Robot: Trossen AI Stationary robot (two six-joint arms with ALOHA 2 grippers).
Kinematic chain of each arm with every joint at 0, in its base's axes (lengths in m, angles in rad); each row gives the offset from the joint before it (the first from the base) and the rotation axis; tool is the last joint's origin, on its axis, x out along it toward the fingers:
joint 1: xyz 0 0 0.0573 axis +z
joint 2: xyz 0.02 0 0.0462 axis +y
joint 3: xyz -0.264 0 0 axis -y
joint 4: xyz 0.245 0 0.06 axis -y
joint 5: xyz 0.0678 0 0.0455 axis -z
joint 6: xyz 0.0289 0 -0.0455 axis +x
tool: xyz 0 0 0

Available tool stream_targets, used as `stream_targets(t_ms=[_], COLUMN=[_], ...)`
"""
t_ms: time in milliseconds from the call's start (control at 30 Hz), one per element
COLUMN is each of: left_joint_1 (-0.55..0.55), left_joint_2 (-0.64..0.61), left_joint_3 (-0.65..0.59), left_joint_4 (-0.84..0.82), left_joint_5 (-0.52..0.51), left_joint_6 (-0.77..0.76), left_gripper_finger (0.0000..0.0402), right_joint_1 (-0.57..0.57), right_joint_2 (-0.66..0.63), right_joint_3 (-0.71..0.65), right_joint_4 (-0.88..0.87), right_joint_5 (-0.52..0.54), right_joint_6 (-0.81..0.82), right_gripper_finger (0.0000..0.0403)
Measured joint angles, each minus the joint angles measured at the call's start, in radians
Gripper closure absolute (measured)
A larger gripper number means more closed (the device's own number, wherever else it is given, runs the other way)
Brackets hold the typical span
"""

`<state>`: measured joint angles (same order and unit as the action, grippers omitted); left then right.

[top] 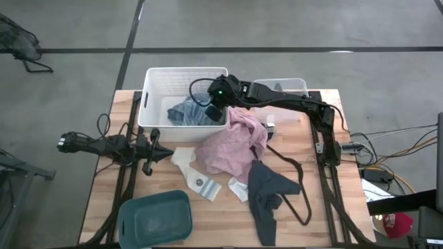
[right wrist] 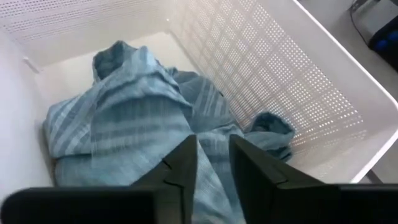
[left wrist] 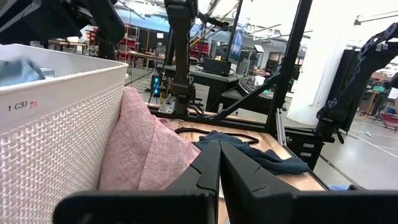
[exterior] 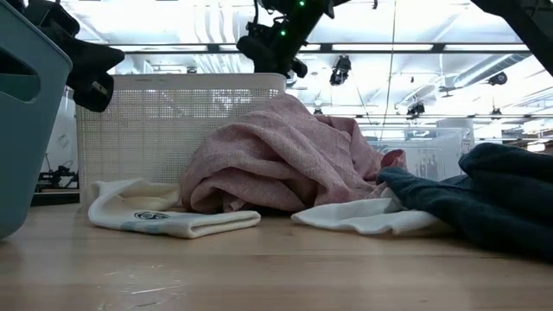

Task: Pick & Place Cloths
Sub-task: Put the pink long sleeve in the white bin

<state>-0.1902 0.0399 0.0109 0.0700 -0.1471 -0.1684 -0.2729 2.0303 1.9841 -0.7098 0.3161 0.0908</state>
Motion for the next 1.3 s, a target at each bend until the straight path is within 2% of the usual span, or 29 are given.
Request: stream_targets(t_ms=[267, 467, 1100, 1300], left_joint_1=[0.000, 0.000, 0.000, 0.000], left_joint_2=[0.000, 0.000, 0.000, 0.000], left_joint_3=[0.000, 0.000, 0.000, 0.000], left_joint_4=[0.000, 0.000, -0.002, -0.003], left_joint_5=[0.000, 0.000, 0.000, 0.000], left_joint_6=[0.000, 0.000, 0.000, 0.000], left_gripper_finger=[0.0390, 0.0390, 0.0390, 0.0390], right_joint_1=[0.024, 0.080, 0.386, 0.435], right_joint_2=[0.000, -0.006, -0.061, -0.060], right_joint_3=[0.038, 0.051, 0.026, -0.067], right_joint_4=[-0.010, -0.029, -0.211, -0.238], right_joint_5=[-0.001, -0.006, 0.001, 0.102], right_joint_6=[-0.008, -0.055, -0.087, 0.012], right_gripper_finger=[0.0213, 0.0171, 0.0140, 0.0120])
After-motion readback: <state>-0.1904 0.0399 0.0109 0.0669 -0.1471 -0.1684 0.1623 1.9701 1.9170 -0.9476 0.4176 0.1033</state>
